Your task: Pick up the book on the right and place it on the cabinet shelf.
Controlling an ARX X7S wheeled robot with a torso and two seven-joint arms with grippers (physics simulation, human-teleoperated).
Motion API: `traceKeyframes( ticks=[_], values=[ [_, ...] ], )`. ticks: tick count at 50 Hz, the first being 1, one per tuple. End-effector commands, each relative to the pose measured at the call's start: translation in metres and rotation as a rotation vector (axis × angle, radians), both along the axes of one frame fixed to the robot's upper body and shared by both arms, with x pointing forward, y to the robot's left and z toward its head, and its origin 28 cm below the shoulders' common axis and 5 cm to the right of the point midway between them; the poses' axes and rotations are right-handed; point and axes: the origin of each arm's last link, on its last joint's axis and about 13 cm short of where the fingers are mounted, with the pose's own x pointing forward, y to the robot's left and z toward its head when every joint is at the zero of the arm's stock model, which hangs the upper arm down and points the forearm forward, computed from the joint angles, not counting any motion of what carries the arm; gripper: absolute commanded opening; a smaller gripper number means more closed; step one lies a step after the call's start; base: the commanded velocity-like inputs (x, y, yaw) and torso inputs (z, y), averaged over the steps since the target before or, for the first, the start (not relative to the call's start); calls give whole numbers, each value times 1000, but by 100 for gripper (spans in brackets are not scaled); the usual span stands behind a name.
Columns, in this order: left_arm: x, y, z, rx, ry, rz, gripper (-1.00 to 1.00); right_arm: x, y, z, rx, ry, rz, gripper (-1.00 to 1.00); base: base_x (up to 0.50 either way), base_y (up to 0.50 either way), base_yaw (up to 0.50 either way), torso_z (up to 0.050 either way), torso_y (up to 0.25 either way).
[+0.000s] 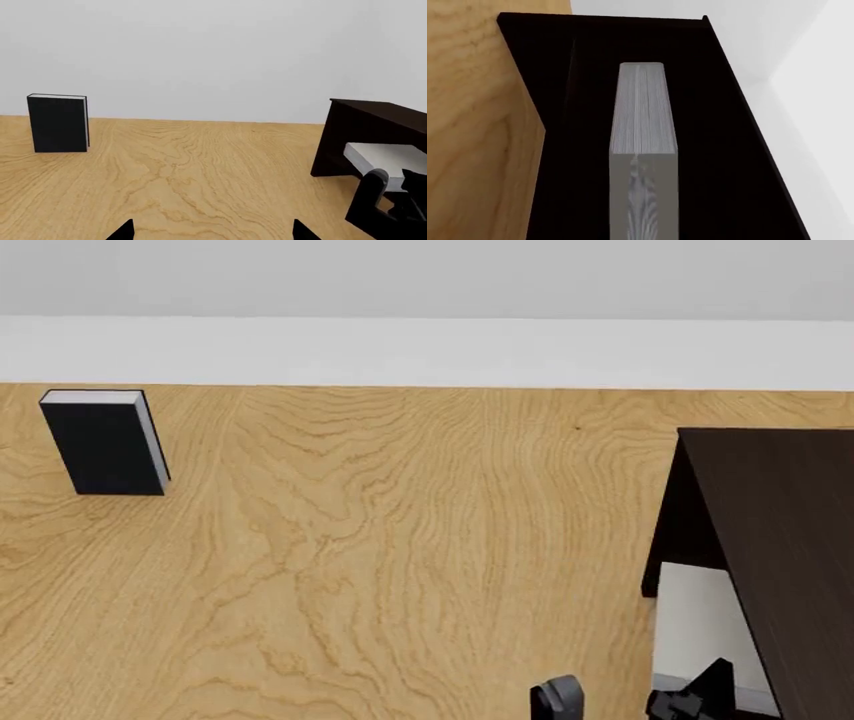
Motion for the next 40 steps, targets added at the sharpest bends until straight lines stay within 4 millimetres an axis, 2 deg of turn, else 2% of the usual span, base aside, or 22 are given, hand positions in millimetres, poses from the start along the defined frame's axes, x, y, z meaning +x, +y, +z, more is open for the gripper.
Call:
traceKeyframes(
  ticks=[1,5,6,28,40],
  values=[
    [0,0,0,2,1,1,100,9,-9,-2,204,123,18,-100,15,-4,-3,0,0],
    [0,0,0,1,2,3,100,9,-9,-3,207,131,18,-100,8,-4,-1,-5,0],
    [0,0,0,1,2,3,100,8,-9,-4,209,136,18,100,0,-4,0,0,0],
    [0,0,0,1,7,2,100,8,-3,0,214,127,49,100,9,-5,-1,-3,0],
    [1,0,1,3,8,1,100,8,12,4,338,121,144,100,8,-3,1,-3,0]
  ],
)
